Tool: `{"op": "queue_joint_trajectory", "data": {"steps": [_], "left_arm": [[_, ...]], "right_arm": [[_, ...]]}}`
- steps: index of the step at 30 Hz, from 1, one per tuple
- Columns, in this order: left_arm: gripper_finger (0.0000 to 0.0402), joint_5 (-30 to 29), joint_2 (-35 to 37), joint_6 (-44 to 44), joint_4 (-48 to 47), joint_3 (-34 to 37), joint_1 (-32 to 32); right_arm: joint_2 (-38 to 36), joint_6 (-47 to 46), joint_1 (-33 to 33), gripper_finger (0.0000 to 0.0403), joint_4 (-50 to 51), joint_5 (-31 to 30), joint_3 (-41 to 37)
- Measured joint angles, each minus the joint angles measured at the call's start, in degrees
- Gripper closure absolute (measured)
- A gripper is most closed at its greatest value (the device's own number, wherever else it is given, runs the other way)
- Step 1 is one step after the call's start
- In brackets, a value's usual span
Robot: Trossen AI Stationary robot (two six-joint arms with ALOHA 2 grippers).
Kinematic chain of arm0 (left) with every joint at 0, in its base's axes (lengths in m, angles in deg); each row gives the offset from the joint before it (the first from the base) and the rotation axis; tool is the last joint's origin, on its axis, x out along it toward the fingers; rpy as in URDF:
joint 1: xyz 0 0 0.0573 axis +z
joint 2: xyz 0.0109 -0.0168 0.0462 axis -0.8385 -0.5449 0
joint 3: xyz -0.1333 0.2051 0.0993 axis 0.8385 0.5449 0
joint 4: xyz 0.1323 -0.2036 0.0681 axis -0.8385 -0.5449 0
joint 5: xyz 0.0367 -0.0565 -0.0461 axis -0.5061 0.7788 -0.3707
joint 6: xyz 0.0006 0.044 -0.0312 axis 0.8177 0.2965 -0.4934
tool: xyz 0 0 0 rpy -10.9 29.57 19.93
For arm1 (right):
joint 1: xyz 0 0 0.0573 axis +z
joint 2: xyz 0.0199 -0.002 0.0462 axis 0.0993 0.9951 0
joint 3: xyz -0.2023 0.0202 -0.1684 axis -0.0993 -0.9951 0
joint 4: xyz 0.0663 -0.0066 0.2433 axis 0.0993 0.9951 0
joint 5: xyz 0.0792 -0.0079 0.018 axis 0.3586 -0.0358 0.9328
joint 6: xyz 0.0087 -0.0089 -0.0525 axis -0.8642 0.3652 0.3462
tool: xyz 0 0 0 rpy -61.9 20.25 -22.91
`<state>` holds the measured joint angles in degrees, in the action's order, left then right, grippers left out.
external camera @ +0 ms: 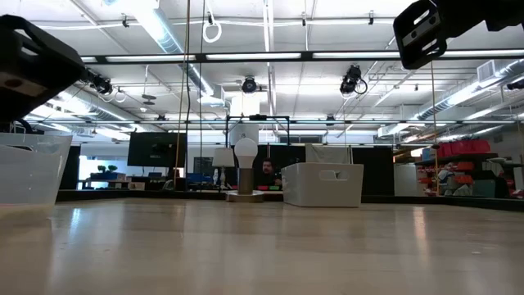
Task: Pick & Place Markers
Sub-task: Put the yellow pen into the transparent bin
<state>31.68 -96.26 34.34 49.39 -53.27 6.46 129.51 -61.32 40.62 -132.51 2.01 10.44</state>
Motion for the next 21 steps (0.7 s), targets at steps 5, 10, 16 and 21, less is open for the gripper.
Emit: {"op": "queue_joint_trajectory", "data": {"steps": [5, 10, 16, 21], "left_arm": [[0.0252, 0.36, -0.03, 0.39, 0.25, -0.02, 0.00], [0.0252, -0.22, -0.05, 0.03, 0.45, -0.02, 0.00], [0.0252, -1.04, -0.16, -0.24, 2.78, -0.02, 0.07], [0.0252, -1.64, -0.16, -1.49, 3.93, -0.02, 0.11]], "right_arm": [[0.00, 0.00, 0.00, 0.0399, 0.10, 0.00, 0.02], [0.00, 0.00, 0.00, 0.0399, 0.12, 0.00, 0.02], [0.00, 0.00, 0.00, 0.0399, 0.26, 0.00, 0.02], [0.00, 0.00, 0.00, 0.0399, 0.44, 0.00, 0.02]]}}
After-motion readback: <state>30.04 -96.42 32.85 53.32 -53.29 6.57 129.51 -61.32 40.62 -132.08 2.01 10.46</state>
